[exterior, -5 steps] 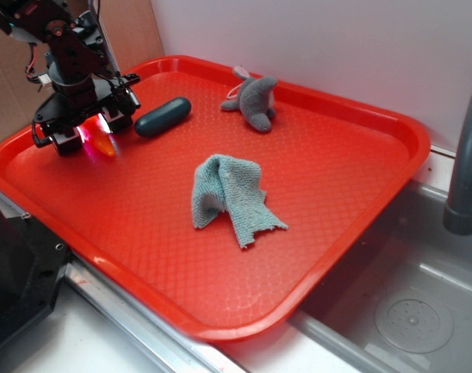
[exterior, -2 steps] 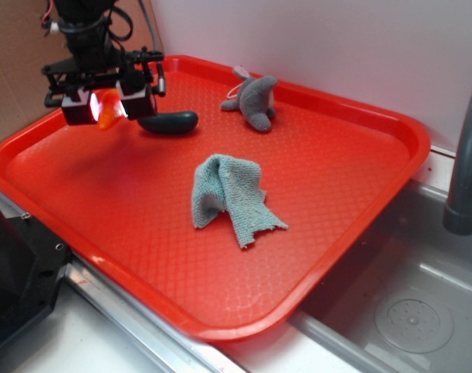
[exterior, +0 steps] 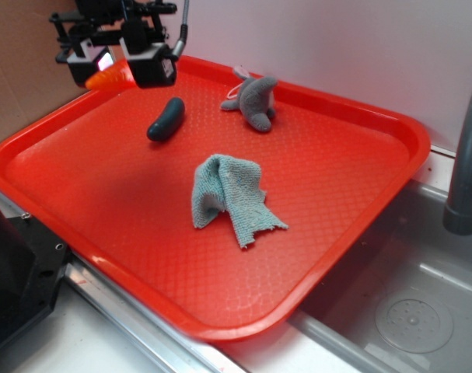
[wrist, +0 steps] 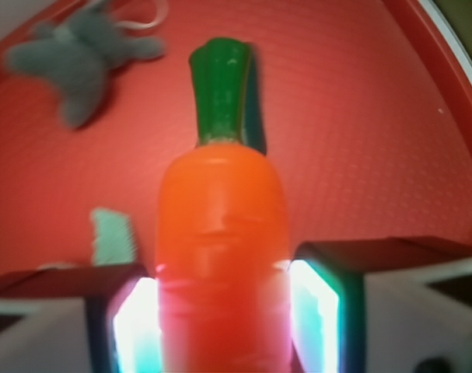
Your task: Grab the carrot.
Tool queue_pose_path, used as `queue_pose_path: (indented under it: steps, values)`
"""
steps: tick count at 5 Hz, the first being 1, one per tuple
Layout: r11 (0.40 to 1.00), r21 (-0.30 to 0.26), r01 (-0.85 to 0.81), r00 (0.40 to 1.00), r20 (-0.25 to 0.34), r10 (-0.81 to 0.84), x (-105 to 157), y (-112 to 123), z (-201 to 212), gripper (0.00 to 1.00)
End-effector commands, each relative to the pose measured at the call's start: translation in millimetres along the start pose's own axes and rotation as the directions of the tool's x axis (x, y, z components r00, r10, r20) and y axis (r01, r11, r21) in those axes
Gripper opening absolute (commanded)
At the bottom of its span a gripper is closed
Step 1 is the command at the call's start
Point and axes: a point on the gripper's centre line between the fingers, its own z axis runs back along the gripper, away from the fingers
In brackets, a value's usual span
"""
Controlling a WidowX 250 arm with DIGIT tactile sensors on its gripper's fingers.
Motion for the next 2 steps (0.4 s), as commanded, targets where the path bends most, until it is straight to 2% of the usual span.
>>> queue_pose_path:
  steps: [1,2]
  values:
    - [0.989,-0.039,0.146,0.989,0.003,-0.146,-3.8,-8.5,46.2,0.00]
    - [0.992,-0.034,0.119,0.993,-0.022,-0.120,0.2,-3.6,41.1,0.00]
